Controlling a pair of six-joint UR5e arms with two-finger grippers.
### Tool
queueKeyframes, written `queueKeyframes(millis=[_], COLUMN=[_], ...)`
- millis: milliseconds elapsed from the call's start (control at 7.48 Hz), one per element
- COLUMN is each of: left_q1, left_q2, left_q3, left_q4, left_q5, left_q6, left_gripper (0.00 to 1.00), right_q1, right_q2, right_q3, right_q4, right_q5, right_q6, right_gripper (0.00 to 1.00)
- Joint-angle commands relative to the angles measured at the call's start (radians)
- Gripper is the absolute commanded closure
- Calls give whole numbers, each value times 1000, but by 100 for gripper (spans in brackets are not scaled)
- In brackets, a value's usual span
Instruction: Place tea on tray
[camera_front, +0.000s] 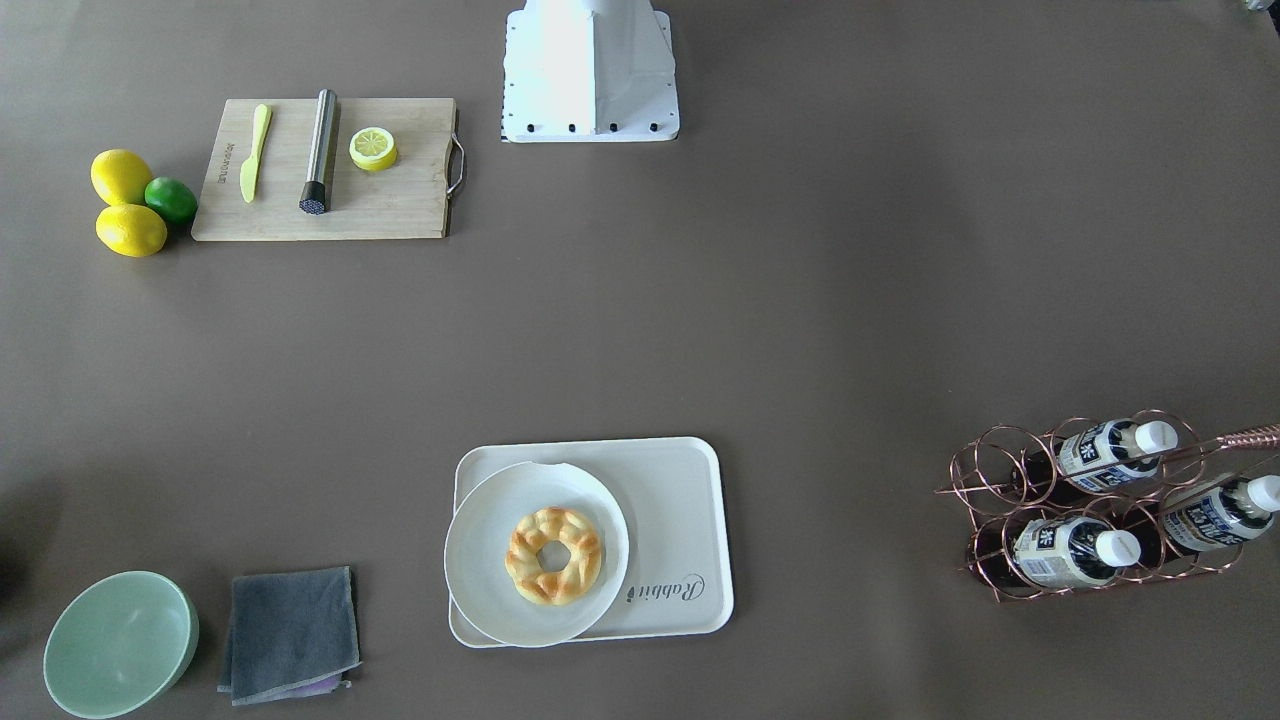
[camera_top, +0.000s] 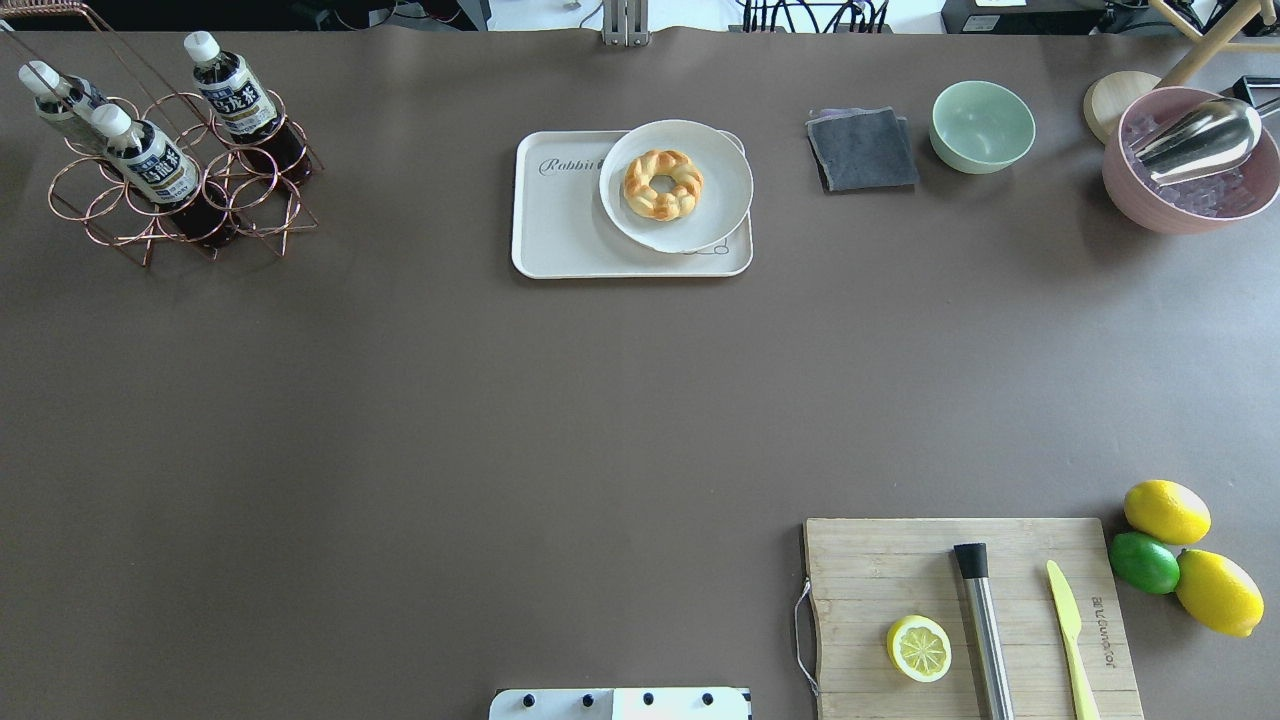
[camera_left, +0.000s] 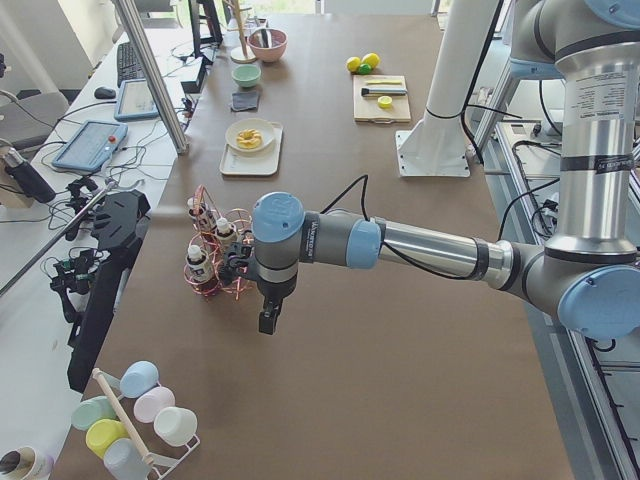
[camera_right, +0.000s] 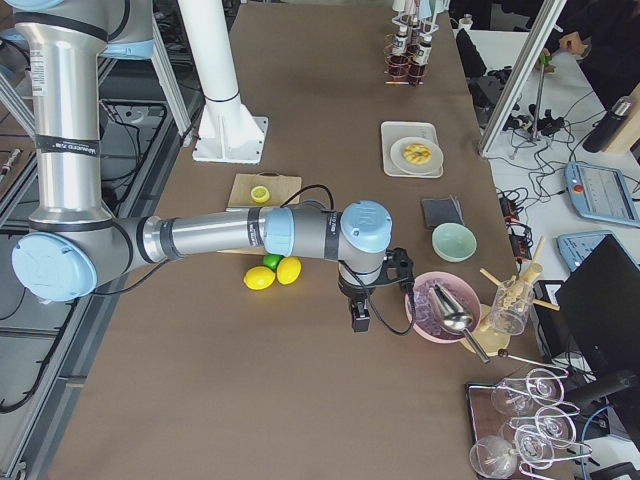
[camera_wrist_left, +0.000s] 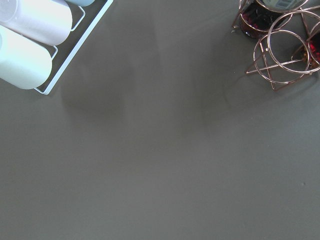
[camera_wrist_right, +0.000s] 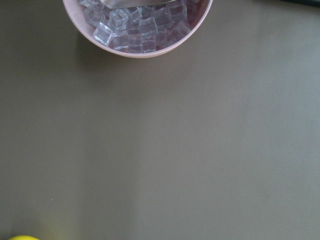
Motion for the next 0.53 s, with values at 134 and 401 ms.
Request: queueKeyframes(millis=[134, 401], left_q1=[1, -3], left_q2=[-26, -12], left_q3=[9, -6], left_q4=[2, -56], left_q5=[3, -5], left_q6=[-10, 4], left_gripper=[2, 2], right_q1=[1, 3], right_q2=[-15, -17], right_q3=[9, 9], right_q4=[0, 0], right_q5=[1, 1], right_q6=[0, 0], right_gripper=[0, 0])
